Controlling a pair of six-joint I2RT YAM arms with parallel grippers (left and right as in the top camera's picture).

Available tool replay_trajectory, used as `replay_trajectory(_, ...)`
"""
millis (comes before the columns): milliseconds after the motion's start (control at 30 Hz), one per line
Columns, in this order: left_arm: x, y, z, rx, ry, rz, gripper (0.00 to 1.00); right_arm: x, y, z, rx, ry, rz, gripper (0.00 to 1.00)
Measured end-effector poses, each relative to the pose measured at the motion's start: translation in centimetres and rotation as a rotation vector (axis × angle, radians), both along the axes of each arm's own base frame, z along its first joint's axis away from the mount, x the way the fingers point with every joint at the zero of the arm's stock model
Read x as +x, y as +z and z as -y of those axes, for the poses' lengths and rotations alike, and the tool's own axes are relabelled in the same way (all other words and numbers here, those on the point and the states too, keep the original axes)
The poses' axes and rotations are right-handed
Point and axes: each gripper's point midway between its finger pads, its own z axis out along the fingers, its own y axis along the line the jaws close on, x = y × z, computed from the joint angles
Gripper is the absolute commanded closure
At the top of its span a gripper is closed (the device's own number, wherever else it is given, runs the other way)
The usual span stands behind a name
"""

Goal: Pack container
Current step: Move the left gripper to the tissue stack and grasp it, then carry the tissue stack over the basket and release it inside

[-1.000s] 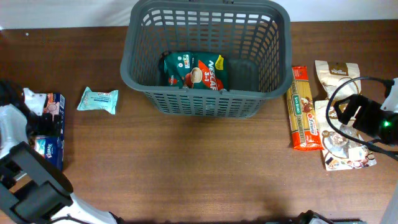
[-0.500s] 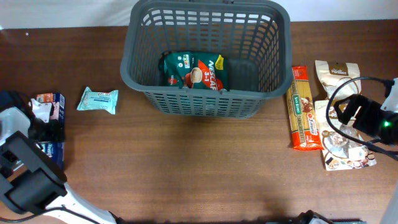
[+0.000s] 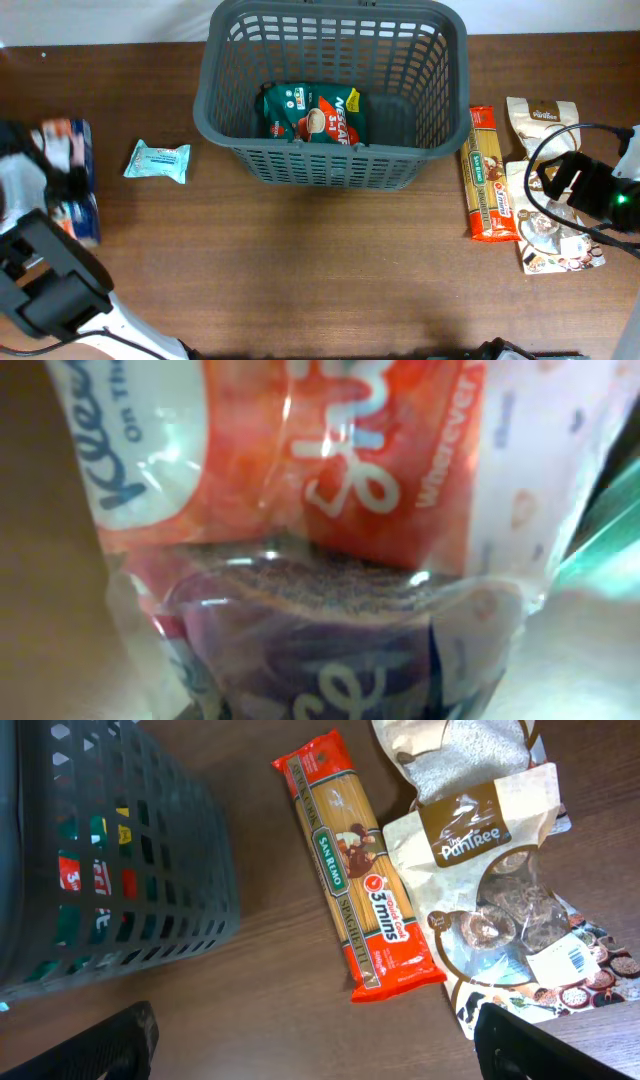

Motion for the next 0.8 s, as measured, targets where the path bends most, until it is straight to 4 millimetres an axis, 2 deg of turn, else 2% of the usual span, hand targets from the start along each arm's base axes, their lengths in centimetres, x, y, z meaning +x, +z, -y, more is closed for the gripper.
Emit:
replay_trajectory(67,4.5,5.1,0.1,0.066,-0.041,0.133,0.98,0.0,0.0,0.0,0.000,0.000,0.000,0.01)
replay_trajectory(100,7.5,9.3,0.7,0.119,-0.077,0.231,0.98,0.0,0.0,0.0,0.000,0.000,0.000,0.01)
replay_trajectory(133,9.3,12.3,1.3,0.153,-0.103,0.302,0.98,0.0,0.0,0.0,0.000,0.000,0.000,0.01)
replay_trajectory(167,11.6,16.7,2.8,0.196,-0.143,0.401,0.98,0.0,0.0,0.0,0.000,0.000,0.000,0.01)
replay_trajectory(233,14.4,24.6,6.6,0.258,-0.222,0.578,0.98,0.0,0.0,0.0,0.000,0.000,0.000,0.01)
replay_trajectory(267,15.3,28.3,9.0,0.280,-0.267,0.665,0.98,0.0,0.0,0.0,0.001,-0.001,-0.001,0.01)
replay_trajectory(300,15.7,32.5,12.3,0.298,-0.324,0.764,0.98,0.0,0.0,0.0,0.000,0.000,0.000,0.01)
replay_trajectory(367,15.3,38.8,19.7,0.295,-0.462,0.917,0.98,0.0,0.0,0.0,0.000,0.000,0.000,0.01)
replay_trajectory(400,14.7,40.7,22.9,0.285,-0.527,0.967,0.99,0.0,0.0,0.0,0.000,0.000,0.000,0.01)
replay_trajectory(433,13.8,42.6,27.2,0.268,-0.623,1.019,0.99,0.0,0.0,0.0,0.000,0.000,0.000,0.01)
replay_trajectory(500,12.1,44.0,34.0,0.236,-0.796,1.063,0.98,0.0,0.0,0.0,0.000,0.000,0.000,0.01)
replay_trajectory(533,11.5,43.7,36.8,0.217,-0.873,1.060,0.98,0.0,0.0,0.0,0.000,0.000,0.000,0.01)
replay_trajectory(600,10.4,42.0,41.9,0.194,-1.028,1.016,0.98,0.0,0.0,0.0,0.000,0.000,0.000,0.01)
replay_trajectory(700,9.7,36.7,48.1,0.168,-1.238,0.881,0.98,0.0,0.0,0.0,0.000,0.000,0.000,0.01)
replay_trajectory(800,9.5,30.0,51.5,0.141,-1.388,0.695,0.99,0.0,0.0,0.0,0.000,0.000,0.000,0.01)
